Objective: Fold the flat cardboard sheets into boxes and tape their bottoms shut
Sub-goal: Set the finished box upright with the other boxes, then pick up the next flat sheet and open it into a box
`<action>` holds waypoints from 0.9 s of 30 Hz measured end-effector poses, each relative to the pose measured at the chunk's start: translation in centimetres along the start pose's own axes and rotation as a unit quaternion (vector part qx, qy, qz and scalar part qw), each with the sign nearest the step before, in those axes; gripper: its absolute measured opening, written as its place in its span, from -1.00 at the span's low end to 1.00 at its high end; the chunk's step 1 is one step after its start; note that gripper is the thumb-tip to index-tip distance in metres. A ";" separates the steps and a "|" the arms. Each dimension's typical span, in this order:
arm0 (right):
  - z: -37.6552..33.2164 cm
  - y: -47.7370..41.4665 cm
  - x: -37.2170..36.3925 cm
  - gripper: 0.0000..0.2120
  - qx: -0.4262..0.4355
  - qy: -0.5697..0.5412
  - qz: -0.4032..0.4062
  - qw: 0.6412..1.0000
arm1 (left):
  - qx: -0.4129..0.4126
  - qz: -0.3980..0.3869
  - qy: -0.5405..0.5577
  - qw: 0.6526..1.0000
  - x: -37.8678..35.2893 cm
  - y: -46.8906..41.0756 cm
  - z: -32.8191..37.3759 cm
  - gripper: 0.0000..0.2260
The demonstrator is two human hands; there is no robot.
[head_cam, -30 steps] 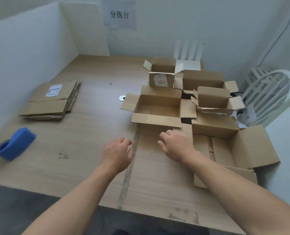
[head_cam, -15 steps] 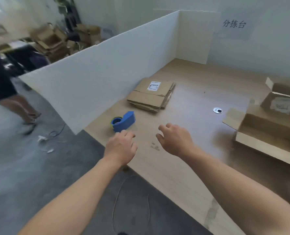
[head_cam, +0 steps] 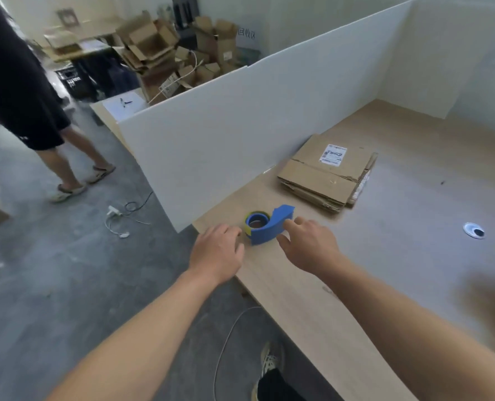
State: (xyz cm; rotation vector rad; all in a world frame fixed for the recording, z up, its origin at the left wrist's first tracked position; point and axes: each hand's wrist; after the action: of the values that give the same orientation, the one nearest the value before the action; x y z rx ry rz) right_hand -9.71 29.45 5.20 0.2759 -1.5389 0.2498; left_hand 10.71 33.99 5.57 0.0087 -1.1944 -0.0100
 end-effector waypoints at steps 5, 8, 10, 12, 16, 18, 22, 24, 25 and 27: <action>2.9 -7.2 -1.3 -0.69 -0.033 -0.008 -0.014 0.999 | -0.006 -0.013 0.019 1.000 -1.1 -8.7 -0.1 -0.69; 4.6 -11.1 -1.8 -0.67 -0.050 -0.010 -0.023 0.998 | -0.023 -0.021 0.010 0.999 -1.4 -13.3 0.1 -0.68; 5.5 -13.3 -2.0 -0.67 -0.059 -0.007 -0.028 0.998 | -0.022 -0.026 0.017 0.999 -1.7 -16.1 0.0 -0.68; 6.2 -14.8 -2.4 -0.69 -0.072 -0.016 -0.032 0.997 | -0.030 -0.045 0.012 0.998 -1.9 -18.0 0.2 -0.67; 8.1 -17.4 -3.7 -0.71 -0.093 -0.007 -0.036 0.995 | -0.061 -0.081 -0.005 0.995 -2.9 -22.7 0.3 -0.66; 8.9 -18.5 -4.5 -0.72 -0.102 -0.013 -0.048 0.994 | -0.081 -0.097 -0.010 0.992 -3.6 -24.9 0.4 -0.66; 9.8 -21.0 -5.9 -0.71 -0.142 -0.016 -0.067 0.988 | -0.118 -0.138 -0.027 0.983 -5.4 -29.5 0.5 -0.68; 10.1 -21.7 -6.5 -0.70 -0.168 -0.021 -0.073 0.983 | -0.139 -0.161 -0.033 0.977 -6.2 -31.7 0.5 -0.68; 10.3 -22.1 -6.7 -0.71 -0.179 -0.019 -0.074 0.981 | -0.150 -0.168 -0.033 0.974 -6.7 -32.8 0.6 -0.69; 11.0 -22.7 -6.8 -0.71 -0.210 -0.011 -0.082 0.974 | -0.166 -0.182 -0.039 0.968 -7.5 -35.1 1.1 -0.70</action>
State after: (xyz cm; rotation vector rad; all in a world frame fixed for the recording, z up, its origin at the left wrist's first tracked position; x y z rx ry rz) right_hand -12.75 4.47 -1.88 0.0691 -1.5409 -0.2091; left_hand 6.85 -1.01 -1.45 -0.0680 -1.2430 -0.5371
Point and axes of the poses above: each hand's wrist, its own y-axis away from the middle knuckle, its own x-axis out of the back of the hand, z = x × y, and after that the axes turned 10 degrees about y, right-handed
